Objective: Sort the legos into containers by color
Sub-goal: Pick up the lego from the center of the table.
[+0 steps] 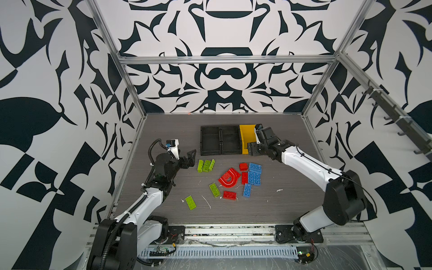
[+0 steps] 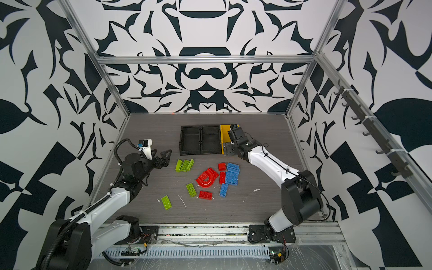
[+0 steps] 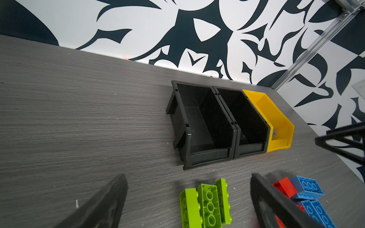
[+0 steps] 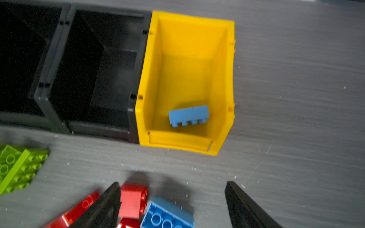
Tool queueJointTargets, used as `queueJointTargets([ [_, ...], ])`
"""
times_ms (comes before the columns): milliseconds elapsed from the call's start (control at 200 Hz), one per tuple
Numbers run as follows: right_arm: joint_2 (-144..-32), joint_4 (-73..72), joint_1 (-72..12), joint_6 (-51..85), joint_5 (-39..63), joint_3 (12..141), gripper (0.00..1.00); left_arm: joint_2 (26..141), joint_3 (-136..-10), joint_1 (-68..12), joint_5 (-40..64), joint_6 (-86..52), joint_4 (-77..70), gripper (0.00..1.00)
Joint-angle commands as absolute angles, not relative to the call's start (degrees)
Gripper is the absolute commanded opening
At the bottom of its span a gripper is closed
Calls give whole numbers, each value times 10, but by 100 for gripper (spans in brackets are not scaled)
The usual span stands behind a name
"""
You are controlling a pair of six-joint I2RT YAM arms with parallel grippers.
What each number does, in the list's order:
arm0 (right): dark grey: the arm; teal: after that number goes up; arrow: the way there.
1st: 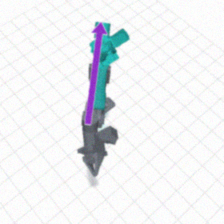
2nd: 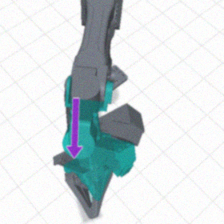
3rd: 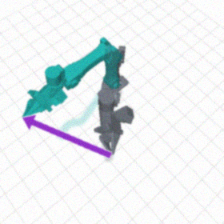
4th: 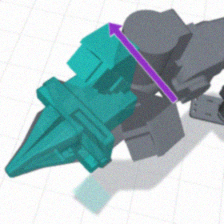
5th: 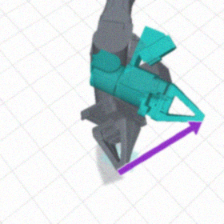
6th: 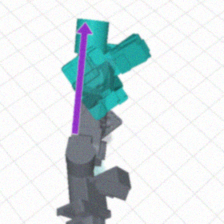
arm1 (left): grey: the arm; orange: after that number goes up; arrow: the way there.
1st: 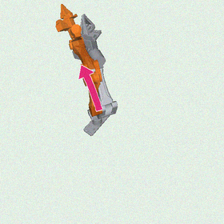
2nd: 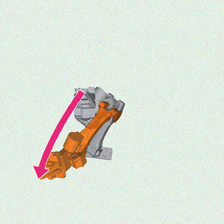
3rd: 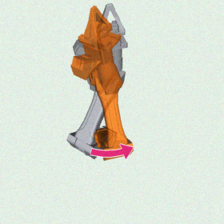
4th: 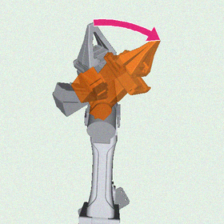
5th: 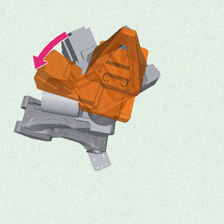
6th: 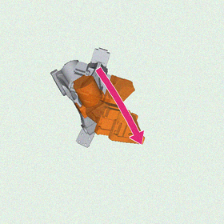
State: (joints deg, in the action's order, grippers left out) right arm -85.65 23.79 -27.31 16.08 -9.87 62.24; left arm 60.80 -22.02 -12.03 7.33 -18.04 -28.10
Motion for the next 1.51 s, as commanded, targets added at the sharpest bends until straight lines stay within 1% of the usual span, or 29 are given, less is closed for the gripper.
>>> queueJointTargets([
  [0,-821,265,-275,196,-129,581,85,611,-211,-121,73,-181,-291,99],
  [125,-808,257,-275,188,-116,557,86,614,-212,-121,76,-182,-292,99],
  [160,-811,254,-276,179,-87,554,86,613,-211,-121,76,-183,-292,99],
  [270,-835,252,-276,148,-58,560,86,613,-209,-121,71,-183,-294,99],
  [440,-880,255,-275,38,11,583,87,622,-212,-121,62,-182,-293,99],
  [580,-909,272,-268,-23,23,608,88,630,-219,-121,65,-185,-287,99],
  [785,-940,288,-250,-54,52,628,88,632,-224,-121,53,-182,-267,99],
  [1070,-955,288,-217,-79,94,631,86,645,-234,-121,57,-183,-260,100],
  [1280,-978,298,-216,-98,94,642,84,649,-237,-121,61,-183,-257,99],
  [1500,-978,293,-216,-93,104,634,77,650,-237,-121,60,-182,-257,99],
])
